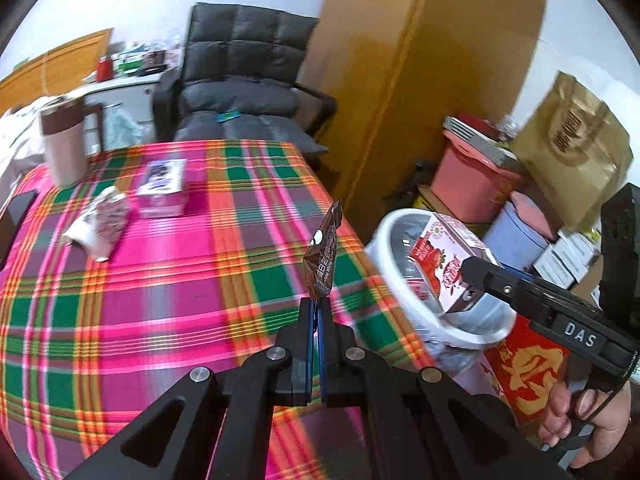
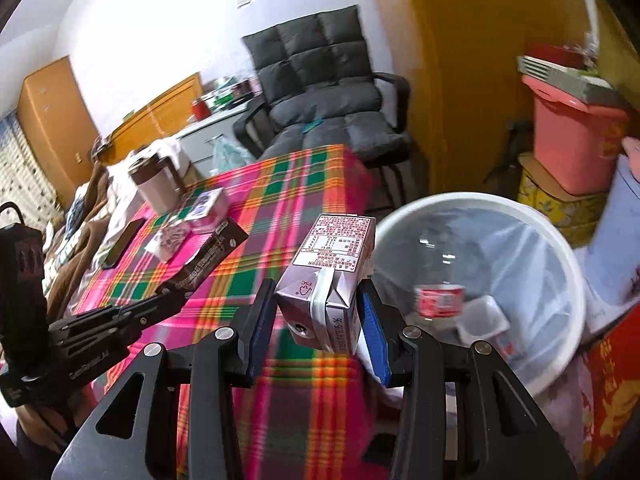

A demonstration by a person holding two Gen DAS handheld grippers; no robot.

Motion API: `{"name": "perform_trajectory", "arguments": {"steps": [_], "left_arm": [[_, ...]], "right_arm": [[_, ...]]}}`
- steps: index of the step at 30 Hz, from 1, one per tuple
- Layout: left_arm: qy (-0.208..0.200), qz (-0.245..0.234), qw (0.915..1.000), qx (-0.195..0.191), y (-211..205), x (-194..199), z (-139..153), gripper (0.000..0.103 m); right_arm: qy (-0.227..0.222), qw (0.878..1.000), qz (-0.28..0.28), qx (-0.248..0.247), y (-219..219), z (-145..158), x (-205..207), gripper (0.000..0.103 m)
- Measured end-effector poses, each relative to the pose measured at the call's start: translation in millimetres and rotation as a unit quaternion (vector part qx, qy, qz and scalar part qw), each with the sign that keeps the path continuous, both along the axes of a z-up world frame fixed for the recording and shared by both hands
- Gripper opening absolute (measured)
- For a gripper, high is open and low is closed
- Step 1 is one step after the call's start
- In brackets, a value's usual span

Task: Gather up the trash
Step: 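Carry the snack bar and white carton over the white bin with both tools, then open the left tool to drop the snack bar while the right tool drops the carton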

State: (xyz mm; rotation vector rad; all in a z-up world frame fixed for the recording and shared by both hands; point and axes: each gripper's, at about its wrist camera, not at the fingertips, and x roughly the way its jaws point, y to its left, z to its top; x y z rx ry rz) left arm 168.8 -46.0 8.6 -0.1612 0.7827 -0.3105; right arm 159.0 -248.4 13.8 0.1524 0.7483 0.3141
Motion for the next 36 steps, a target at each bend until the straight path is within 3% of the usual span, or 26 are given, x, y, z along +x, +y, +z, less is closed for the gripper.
{"name": "perform_trajectory", "arguments": {"steps": [14, 31, 35, 36], "left_arm": [[0.015, -0.09, 0.9957, 0.01, -99, 19, -6, 0.001], [0.052, -0.128, 0.9903, 0.017, -143, 37, -35, 0.001], [0.049, -0.13, 0.9902, 0.012, -145, 40, -36, 0.008], [0.05, -0.131, 0.9901, 0.009, -145, 40, -37, 0.016]], "right_arm": [[0.022, 0.998, -0.062, 0.009, -69, -13, -11, 0.044], [0.062, 0.995, -0.076, -0.005, -93, -36, -6, 0.045], [0.056, 0.995, -0.087, -0.002, -99, -34, -8, 0.049], [0.055, 0.995, -0.088, -0.002, -101, -33, -9, 0.049]]}}
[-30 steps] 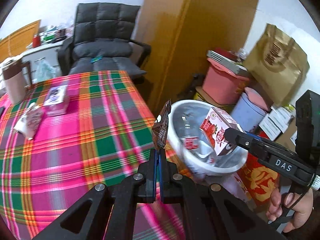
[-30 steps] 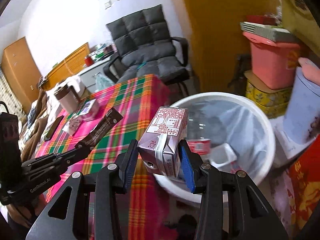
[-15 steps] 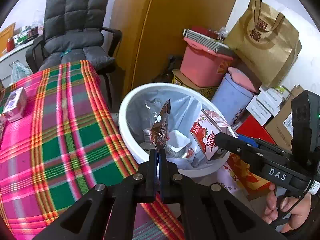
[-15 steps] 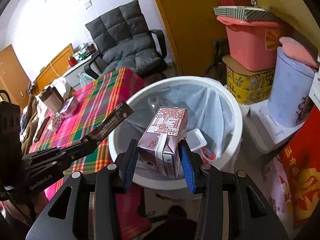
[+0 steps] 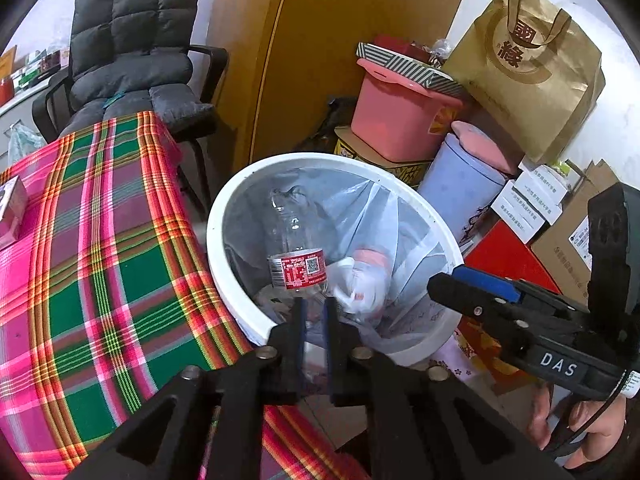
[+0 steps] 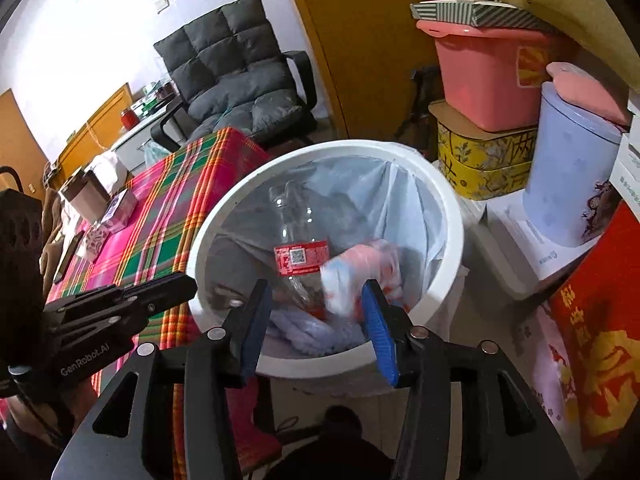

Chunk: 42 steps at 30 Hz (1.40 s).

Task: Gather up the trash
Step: 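Open the left tool to drop the snack bar while the right tool drops the carton, then move both open tools back over the table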

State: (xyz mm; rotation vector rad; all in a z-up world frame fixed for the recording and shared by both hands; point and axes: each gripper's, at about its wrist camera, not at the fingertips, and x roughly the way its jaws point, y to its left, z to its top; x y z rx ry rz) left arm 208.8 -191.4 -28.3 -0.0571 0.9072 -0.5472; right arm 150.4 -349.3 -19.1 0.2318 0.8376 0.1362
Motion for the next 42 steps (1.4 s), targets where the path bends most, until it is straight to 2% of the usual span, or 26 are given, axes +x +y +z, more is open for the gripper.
{"name": "perform_trajectory", "arguments": {"steps": [1, 3, 14, 22, 31, 42], "left_arm": [[0.001, 0.0, 1.0, -0.003, 0, 0, 0, 0.023], [0.001, 0.0, 0.9999, -0.012, 1, 0, 1, 0.026], [-0.006, 0.019, 0.9997, -0.017, 19, -9, 9, 0.026], [-0.017, 0.035, 0.9991, -0.018, 40, -25, 19, 0.026], [-0.043, 0.077, 0.9961, -0.008, 74, -51, 33, 0.026], [-0.055, 0.126, 0.9905, 0.006, 112, -70, 36, 0.026]], "right_arm": [[-0.001, 1.0, -0.001, 0.001, -1, 0, -1, 0.049], [-0.002, 1.0, -0.001, 0.004, -2, 1, -2, 0.049], [-0.01, 1.0, 0.007, 0.01, 5, 6, -8, 0.049], [-0.025, 0.999, 0.035, 0.008, 24, 16, -17, 0.049], [-0.035, 0.997, 0.069, 0.011, 50, 22, -24, 0.049], [-0.041, 0.992, 0.12, 0.016, 89, 25, -29, 0.049]]}}
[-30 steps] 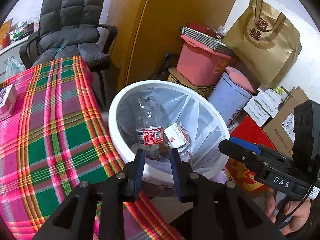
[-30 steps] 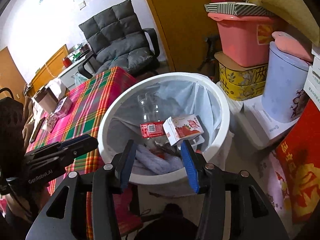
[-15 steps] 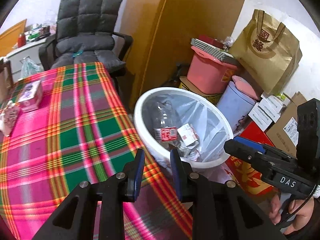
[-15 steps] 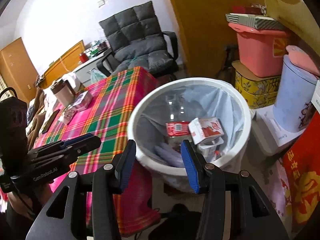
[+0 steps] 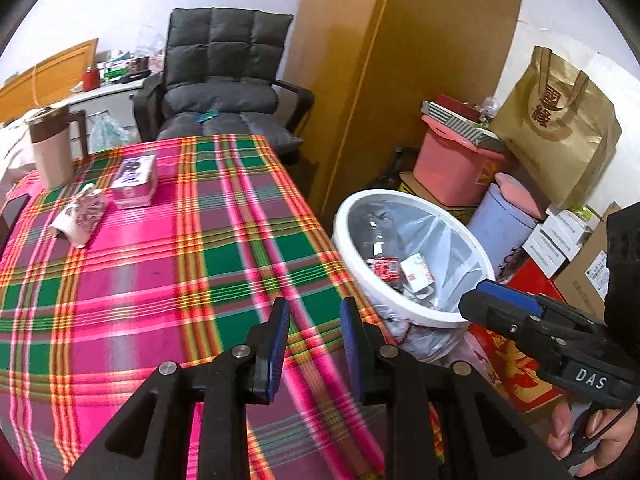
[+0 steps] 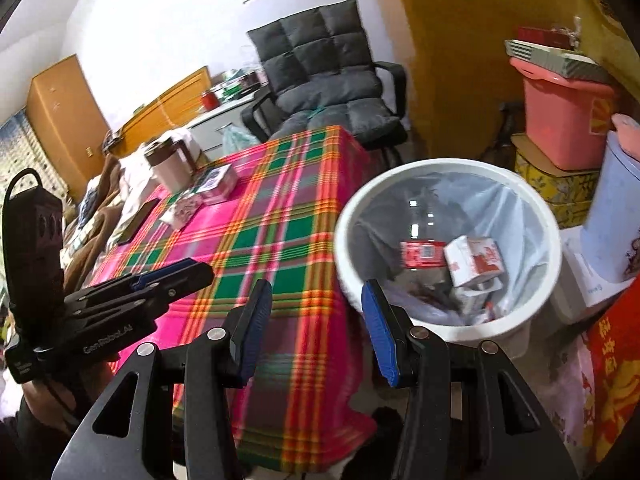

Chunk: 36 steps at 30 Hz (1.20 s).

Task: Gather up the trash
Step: 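Move both open tools back over the table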

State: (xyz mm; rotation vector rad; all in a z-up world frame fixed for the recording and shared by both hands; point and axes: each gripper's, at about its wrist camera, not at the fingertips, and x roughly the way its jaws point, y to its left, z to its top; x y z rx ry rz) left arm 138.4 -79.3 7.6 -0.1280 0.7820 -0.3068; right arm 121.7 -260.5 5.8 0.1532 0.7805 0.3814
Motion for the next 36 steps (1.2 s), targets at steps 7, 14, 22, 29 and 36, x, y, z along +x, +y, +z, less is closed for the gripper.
{"name": "perform_trajectory", "arguments": {"steps": [7, 14, 22, 29, 36], "left_arm": [[-0.002, 0.023, 0.9997, 0.005, 27, -7, -2, 0.026], [0.008, 0.052, 0.9986, 0.009, 62, -6, -6, 0.026], [0.01, 0.086, 0.9956, 0.035, 104, 4, 0, 0.026], [0.003, 0.107, 0.993, 0.05, 136, 19, 7, 0.026], [0.005, 0.128, 0.991, 0.039, 173, 44, 7, 0.043]], "right_arm": [[-0.001, 0.999, 0.033, 0.002, 26, 3, 3, 0.049], [-0.004, 0.998, 0.067, -0.004, 55, 7, 14, 0.049], [-0.015, 0.996, 0.085, -0.01, 84, 23, 30, 0.059], [-0.021, 0.994, 0.11, -0.021, 110, 32, 41, 0.06], [-0.014, 0.993, 0.118, -0.021, 128, 33, 59, 0.06]]}}
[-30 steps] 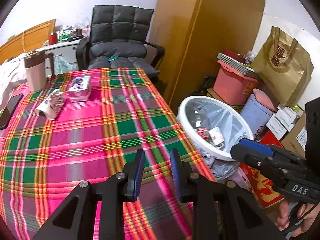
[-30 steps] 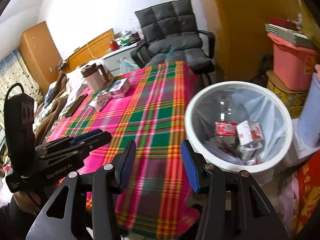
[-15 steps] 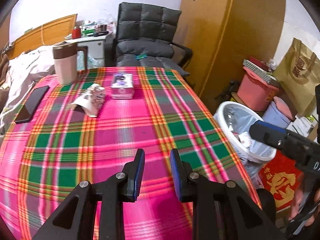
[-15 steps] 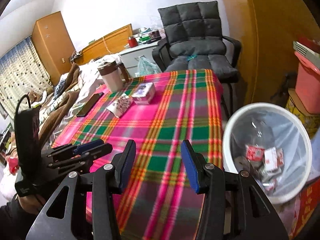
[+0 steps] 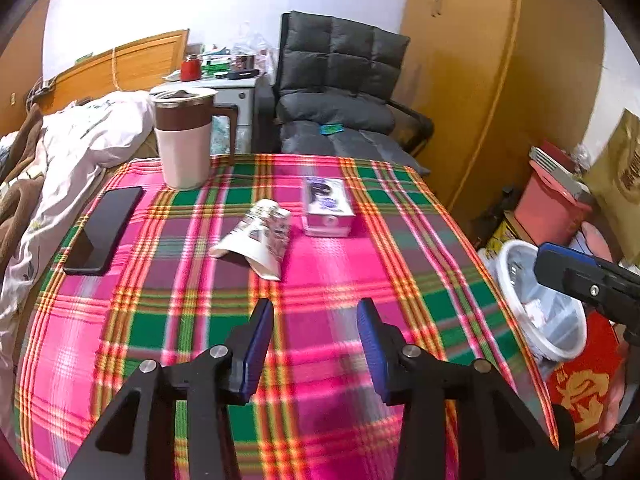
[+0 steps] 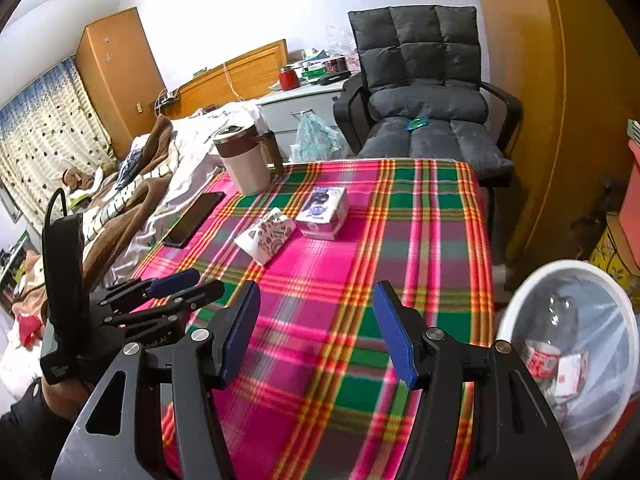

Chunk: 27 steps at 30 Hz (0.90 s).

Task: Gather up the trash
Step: 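Move both open tools back over the table, then grasp the patterned paper cup with the left tool while the right tool grasps the purple carton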

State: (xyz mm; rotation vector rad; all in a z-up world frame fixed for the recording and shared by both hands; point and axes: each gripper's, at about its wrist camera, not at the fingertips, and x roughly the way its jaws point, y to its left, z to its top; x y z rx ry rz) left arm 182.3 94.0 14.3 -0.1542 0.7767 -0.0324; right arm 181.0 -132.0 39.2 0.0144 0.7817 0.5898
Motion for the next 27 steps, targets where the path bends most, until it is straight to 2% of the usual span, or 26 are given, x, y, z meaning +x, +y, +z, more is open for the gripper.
{"name": "perform_trajectory", "arguments": {"steps": [8, 14, 19, 27], "left_arm": [[0.006, 0.013, 0.9998, 0.011, 29, 44, -11, 0.043], [0.014, 0.015, 0.9998, 0.004, 44, 78, -25, 0.048], [0.019, 0.007, 0.9997, 0.013, 50, 100, -39, 0.053], [0.041, -0.002, 0.9991, 0.005, 53, 121, -62, 0.057]], "right_arm": [[0.019, 1.0, 0.005, -0.005, 21, -2, 35, 0.061], [0.037, 0.999, 0.013, -0.007, 40, -10, 71, 0.061], [0.061, 0.998, 0.013, -0.006, 50, -24, 94, 0.061], [0.07, 0.997, 0.009, -0.005, 55, -33, 107, 0.061]]}}
